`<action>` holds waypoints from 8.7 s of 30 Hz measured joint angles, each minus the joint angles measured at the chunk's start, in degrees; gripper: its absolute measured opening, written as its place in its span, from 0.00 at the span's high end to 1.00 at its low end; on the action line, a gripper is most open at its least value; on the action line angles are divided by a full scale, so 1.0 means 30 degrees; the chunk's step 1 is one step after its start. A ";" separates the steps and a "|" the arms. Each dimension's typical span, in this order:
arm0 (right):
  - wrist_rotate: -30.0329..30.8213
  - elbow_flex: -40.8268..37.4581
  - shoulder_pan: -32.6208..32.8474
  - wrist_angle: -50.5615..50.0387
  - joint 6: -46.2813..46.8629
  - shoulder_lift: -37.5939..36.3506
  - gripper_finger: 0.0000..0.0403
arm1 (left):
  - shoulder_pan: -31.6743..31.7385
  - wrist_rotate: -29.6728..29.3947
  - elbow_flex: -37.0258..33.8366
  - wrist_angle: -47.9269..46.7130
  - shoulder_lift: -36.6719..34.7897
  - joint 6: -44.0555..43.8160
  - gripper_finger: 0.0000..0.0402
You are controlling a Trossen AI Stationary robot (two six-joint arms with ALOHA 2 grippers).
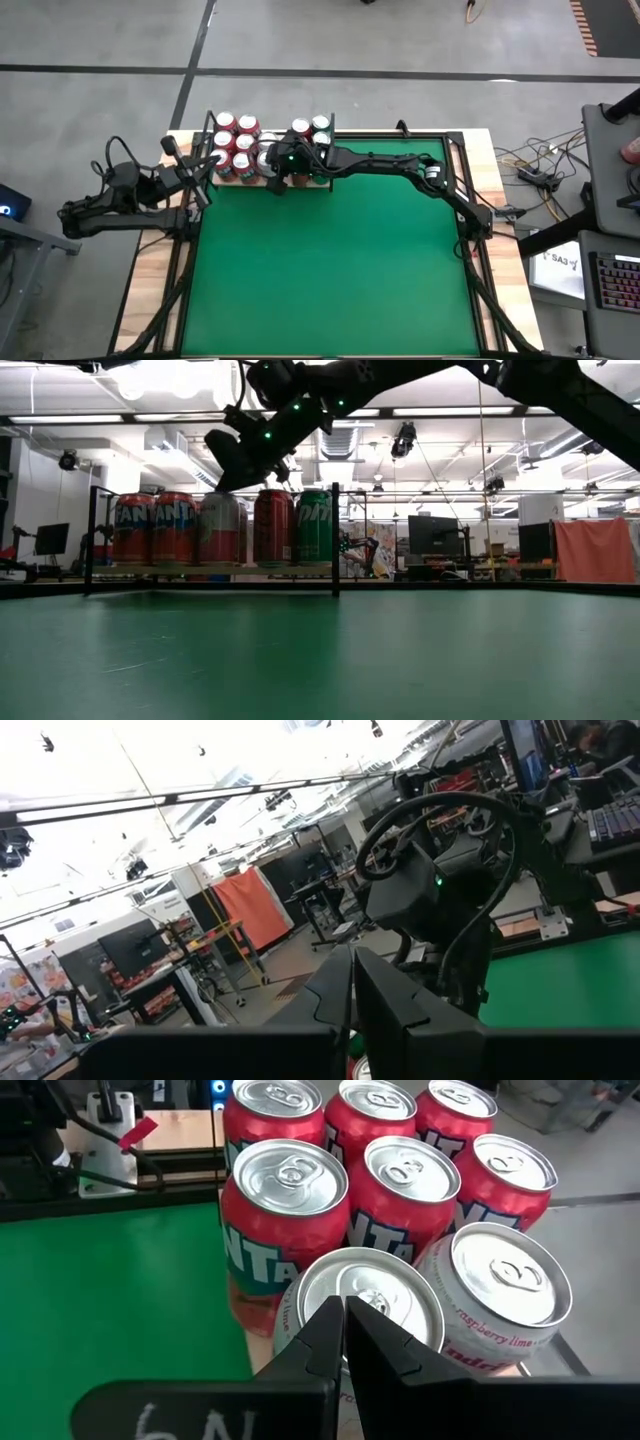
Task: Place canned beverage on shelf
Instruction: Adjust the soda cans on the shelf, then return to Home Position
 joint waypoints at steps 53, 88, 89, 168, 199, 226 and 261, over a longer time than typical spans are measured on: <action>-0.0529 -0.0689 -0.0061 0.0296 0.0020 -0.0415 0.98 | 0.0000 0.0008 0.0000 0.0073 -0.0015 -0.0051 1.00; -0.0204 -0.0558 -0.0040 0.1679 -0.0889 0.0116 0.98 | -0.0007 0.0013 0.0000 0.0110 0.0097 -0.0052 1.00; -0.0204 -0.0558 -0.0026 0.1493 -0.0991 0.0077 0.98 | -0.0007 0.0014 0.0000 0.0117 0.0139 -0.0052 1.00; -0.0553 0.0069 0.0144 -0.2859 -0.2280 -0.0772 0.98 | -0.0005 0.0006 0.0000 0.0117 0.0313 0.0021 1.00; -0.0787 0.0414 0.1738 -1.2730 -0.2799 -0.6593 0.98 | -0.0022 0.4415 0.0116 0.3369 0.4105 -0.3247 1.00; -0.1576 -1.1875 0.1150 -0.2015 -0.4808 -0.9741 0.98 | 0.0029 0.2309 0.0262 0.4110 1.5454 -0.6870 1.00; -0.1566 -1.2055 0.1148 -0.3469 -0.4978 -1.1322 0.98 | 0.1231 -0.1648 0.3067 0.5253 2.2258 -0.6369 1.00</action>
